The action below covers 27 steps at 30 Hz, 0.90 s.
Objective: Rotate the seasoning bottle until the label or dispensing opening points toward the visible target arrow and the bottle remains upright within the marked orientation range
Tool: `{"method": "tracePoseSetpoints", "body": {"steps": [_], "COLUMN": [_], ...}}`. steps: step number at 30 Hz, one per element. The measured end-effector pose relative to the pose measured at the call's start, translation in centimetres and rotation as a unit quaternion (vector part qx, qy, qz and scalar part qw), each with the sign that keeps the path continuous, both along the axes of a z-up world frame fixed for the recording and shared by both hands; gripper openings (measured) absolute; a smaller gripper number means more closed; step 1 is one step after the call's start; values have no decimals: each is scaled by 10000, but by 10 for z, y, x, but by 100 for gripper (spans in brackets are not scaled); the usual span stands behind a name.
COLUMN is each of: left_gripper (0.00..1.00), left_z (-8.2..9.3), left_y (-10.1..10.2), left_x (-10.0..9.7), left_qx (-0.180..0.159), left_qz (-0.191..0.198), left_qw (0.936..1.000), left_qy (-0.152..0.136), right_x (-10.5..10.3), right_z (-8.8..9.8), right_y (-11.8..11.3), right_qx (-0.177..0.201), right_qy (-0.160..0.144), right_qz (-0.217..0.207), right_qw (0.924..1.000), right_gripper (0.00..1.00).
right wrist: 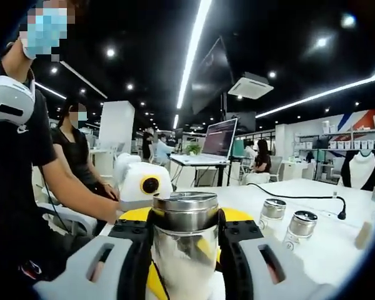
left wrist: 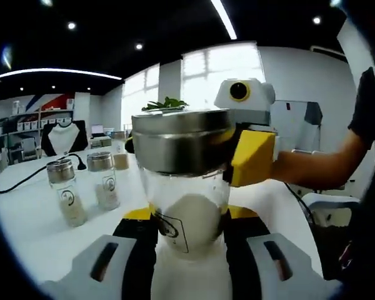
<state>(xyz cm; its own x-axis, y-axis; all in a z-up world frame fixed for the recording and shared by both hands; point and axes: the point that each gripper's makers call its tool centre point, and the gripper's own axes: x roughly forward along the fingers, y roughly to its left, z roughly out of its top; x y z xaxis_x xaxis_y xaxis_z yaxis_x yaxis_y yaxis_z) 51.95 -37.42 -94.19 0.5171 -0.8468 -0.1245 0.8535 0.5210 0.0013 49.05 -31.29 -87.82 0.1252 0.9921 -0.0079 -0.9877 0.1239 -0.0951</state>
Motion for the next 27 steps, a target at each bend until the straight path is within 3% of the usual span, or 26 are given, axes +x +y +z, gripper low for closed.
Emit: {"method": "tracePoseSetpoints", "body": {"steps": [5, 8, 11, 16, 18, 20, 24, 27], "left_gripper": [44, 44, 44, 44, 44, 44, 43, 43], "left_z": [1, 2, 2, 1, 1, 1, 11, 18], "left_y": [13, 22, 24, 24, 30, 30, 26, 23], "left_x": [18, 27, 30, 31, 33, 34, 30, 23], "left_qx": [84, 3, 53, 238, 467, 522, -11, -246], "left_qz": [836, 1375, 1582, 1845, 2172, 2147, 1742, 1387], "left_qw": [9964, 9905, 9874, 9824, 9743, 9743, 9838, 9888], "left_qy": [-59, 22, -24, -166, -373, -444, -420, -498], "right_x": [11, 19, 29, 41, 46, 44, 47, 41], "right_z": [1, 3, 3, -1, -3, -3, -2, 0], "right_y": [3, 1, 0, -3, -5, -2, -5, -7], "right_qx": [-26, 74, 214, 278, 338, 310, 182, 91], "right_qy": [-259, -168, -105, 95, 326, 256, 260, 65], "right_qz": [-727, -1234, -1869, -2529, -2827, -2766, -2590, -2337], "right_qw": [9970, 9922, 9821, 9671, 9580, 9601, 9653, 9722], "right_gripper": [37, 36, 36, 37, 38, 37, 37, 37]}}
